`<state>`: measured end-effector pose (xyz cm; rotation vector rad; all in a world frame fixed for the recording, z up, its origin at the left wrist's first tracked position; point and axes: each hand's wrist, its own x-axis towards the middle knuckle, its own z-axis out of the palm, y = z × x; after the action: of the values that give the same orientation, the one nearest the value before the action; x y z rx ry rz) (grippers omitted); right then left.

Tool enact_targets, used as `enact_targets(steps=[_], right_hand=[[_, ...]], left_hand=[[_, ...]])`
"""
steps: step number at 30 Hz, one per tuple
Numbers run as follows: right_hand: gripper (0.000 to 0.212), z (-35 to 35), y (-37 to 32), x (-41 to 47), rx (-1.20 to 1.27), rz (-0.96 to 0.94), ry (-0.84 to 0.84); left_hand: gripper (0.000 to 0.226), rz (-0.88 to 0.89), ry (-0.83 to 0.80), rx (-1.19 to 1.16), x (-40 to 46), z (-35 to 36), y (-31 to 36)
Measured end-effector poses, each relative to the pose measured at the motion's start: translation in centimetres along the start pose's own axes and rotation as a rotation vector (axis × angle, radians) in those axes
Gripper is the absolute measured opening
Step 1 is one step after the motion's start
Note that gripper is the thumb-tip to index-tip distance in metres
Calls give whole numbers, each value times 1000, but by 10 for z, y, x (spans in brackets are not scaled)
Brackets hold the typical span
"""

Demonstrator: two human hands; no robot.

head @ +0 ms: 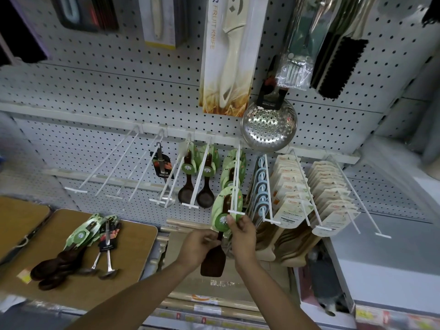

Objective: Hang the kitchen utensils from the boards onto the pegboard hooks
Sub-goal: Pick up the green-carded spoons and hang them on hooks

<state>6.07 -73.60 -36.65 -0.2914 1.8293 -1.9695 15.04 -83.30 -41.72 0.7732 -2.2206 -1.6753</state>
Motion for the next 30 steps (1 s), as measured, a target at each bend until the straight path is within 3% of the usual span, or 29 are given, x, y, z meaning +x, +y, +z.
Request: enact_targets(steps=[4,9,12,15,17,20,26,30], right_hand=[[17,13,-6,18,-20,2,75],[11,24,-9,27,-46,-19,139],[35,24,-8,32,-99,-2,153],[34,20,4,34,-271,58,154],[31,12,17,29,-369,123,97],[24,-5,35,14,-575,87,-93],[39,-18,46,-11,-551,-105,-247],[34,-12,29,-17,-712,-310,-411]], left_hand=[[15,0,6,43,20,0,7],[11,14,-15,80,35,1,11],[8,14,0,89,38,1,12],[55,-13,67,184,29,4,12],[73,-51,150,254,20,3,8],[55,11,167,321,5,-10,-2],[36,249,132,459,-36,-61,-9],[33,301,103,465,-63,-101,-9]])
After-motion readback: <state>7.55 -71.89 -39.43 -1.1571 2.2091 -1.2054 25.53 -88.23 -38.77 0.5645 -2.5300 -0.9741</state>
